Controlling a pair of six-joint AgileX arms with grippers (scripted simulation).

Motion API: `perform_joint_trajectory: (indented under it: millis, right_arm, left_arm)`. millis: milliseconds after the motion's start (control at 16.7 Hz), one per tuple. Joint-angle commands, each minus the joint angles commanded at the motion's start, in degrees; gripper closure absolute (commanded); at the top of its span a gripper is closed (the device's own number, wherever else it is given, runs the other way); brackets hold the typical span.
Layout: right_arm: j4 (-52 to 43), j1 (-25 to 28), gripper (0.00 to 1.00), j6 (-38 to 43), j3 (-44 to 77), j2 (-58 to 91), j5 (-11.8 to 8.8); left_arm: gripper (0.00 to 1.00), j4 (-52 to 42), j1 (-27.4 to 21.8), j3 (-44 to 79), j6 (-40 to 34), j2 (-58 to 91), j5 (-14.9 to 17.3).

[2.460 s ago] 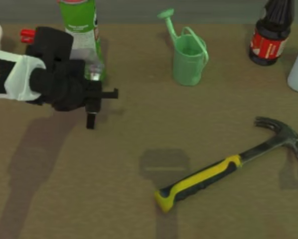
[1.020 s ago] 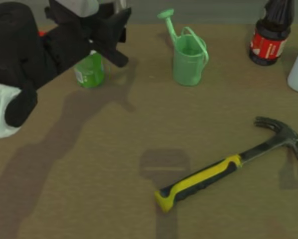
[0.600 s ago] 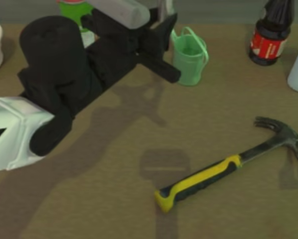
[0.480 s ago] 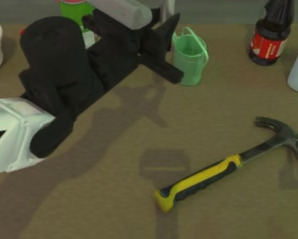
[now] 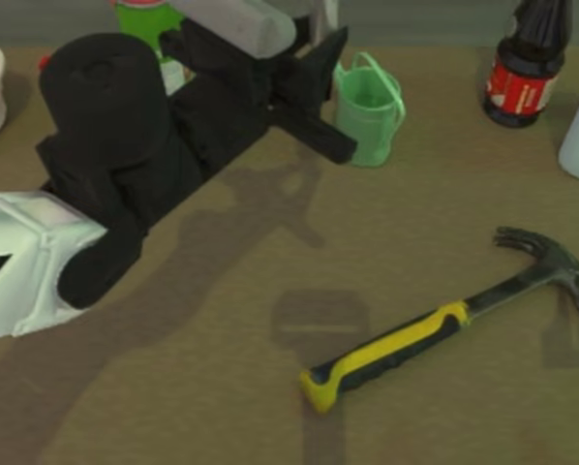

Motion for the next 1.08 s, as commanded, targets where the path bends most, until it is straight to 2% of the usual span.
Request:
perform_joint_trajectory:
  millis: [240,420,1080]
  right_arm:
    - [0.2,0.6,0.00,0.0,0.6,0.8,-0.1]
    - [1.8,4.6,0.00,0.2,4.9,6.4,-0.3]
    - [15.7,30.5,0.00,1.5,36.3,52.7,-1.9]
  left_arm:
    - [1.00,0.0,0.0,0.0,0.0,0.0,0.0]
    - [1.00,0.0,0.0,0.0,0.0,0.0,0.0]
    - [1.00,0.0,0.0,0.0,0.0,0.0,0.0]
